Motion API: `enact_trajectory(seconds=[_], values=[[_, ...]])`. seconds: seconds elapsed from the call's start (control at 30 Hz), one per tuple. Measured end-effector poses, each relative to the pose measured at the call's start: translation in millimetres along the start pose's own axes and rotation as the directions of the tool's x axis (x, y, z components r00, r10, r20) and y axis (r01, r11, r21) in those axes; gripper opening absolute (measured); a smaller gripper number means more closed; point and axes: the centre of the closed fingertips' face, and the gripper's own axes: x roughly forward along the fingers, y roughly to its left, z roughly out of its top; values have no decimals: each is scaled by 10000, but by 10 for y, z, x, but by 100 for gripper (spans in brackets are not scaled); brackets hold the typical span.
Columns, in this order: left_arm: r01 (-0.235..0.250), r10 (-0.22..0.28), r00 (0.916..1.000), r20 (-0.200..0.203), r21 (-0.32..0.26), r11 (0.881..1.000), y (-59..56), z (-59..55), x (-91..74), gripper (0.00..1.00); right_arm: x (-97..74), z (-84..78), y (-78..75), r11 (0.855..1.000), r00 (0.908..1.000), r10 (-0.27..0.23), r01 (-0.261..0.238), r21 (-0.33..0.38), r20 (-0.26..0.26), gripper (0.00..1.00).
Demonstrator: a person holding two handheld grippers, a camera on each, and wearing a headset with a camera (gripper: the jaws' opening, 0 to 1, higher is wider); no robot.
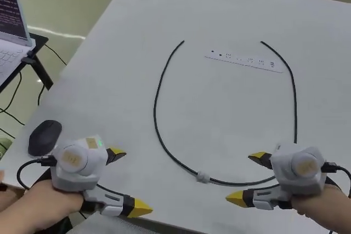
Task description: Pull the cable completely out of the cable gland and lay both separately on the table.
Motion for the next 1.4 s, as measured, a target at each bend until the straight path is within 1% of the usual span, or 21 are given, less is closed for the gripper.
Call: enact_trajectory(seconds=[0.07, 0.13, 0.23, 0.3, 0.33, 0.43, 0.5, 0.6, 0.63, 0.7, 0.77, 0.87, 0.93, 1.0, 1.07, 1.13, 1.2, 1.27, 1.3, 1.4], values=[[30, -29, 9999, 98, -127, 9999, 32, 0, -3, 94, 61, 10, -7, 10000, 9999, 29, -29, -67, -106, 72], [47, -44, 9999, 105, -240, 9997, 52, -14, -5, 94, 122, 16, -5, 9998, 9997, 65, -70, -183, -253, 68], [105, -105, 9999, -15, -111, 9999, 41, -41, -24, 94, 202, 43, 15, 9994, 9988, 218, -230, -262, -444, 62], [96, -98, 9999, -101, -108, 9999, 49, -69, -45, 93, 246, 59, 37, 9983, 9974, 265, -298, -494, -663, 56], [97, -99, 9998, -179, -86, 9999, 49, -92, -61, 93, 269, 60, 53, 9980, 9966, 315, -355, -518, -757, 55], [124, -126, 9997, -228, -59, 9999, 56, -134, -94, 91, 354, 88, 122, 9950, 9947, 493, -568, -824, -908, 53], [125, -127, 9997, -210, -121, 9998, 76, -175, -112, 91, 421, 88, 151, 9926, 9921, 564, -678, -1004, -1116, 49], [156, -161, 9995, -271, -169, 9997, 83, -206, -128, 90, 485, 81, 149, 9906, 9889, 559, -722, -1163, -1374, 44], [160, -164, 9995, -288, -157, 9997, 85, -211, -132, 90, 506, 75, 143, 9899, 9881, 571, -746, -1203, -1431, 42], [178, -183, 9994, -302, -172, 9997, 95, -222, -144, 90, 547, 73, 138, 9887, 9869, 566, -764, -1290, -1511, 41], [200, -206, 9993, -298, -203, 9996, 100, -225, -150, 90, 592, 69, 138, 9870, 9849, 630, -854, -1358, -1613, 38], [234, -240, 9990, -371, -178, 9996, 89, -233, -161, 89, 683, 24, 129, 9846, 9795, 741, -1017, -1425, -1873, 34], [273, -281, 9988, -413, -187, 9995, 87, -243, -172, 88, 725, -5, 129, 9799, 9752, 785, -1137, -1639, -2070, 32], [264, -271, 9988, -411, -191, 9995, 91, -251, -181, 88, 752, -4, 131, 9790, 9738, 840, -1201, -1645, -2114, 30], [292, -302, 9985, -461, -217, 9993, 86, -267, -189, 88, 777, -22, 141, 9782, 9710, 941, -1312, -1608, -2197, 27], [311, -321, 9980, -539, -185, 9993, 81, -289, -198, 88, 800, -48, 145, 9758, 9690, 948, -1358, -1715, -2282, 23], [331, -340, 9976, -596, -156, 9993, 72, -302, -210, 88, 818, -69, 145, 9742, 9667, 947, -1391, -1779, -2376, 21], [347, -354, 9976, -597, -129, 9993, 70, -306, -223, 87, 819, -39, 145, 9744, 9698, 928, -1351, -1799, -2257, 18], [349, -356, 9974, -623, -128, 9993, 72, -311, -230, 87, 823, -34, 153, 9740, 9696, 982, -1398, -1782, -2240, 17], [342, -352, 9972, -666, -156, 9993, 79, -332, -244, 87, 849, -59, 158, 9703, 9654, 1027, -1504, -1896, -2398, 14]])
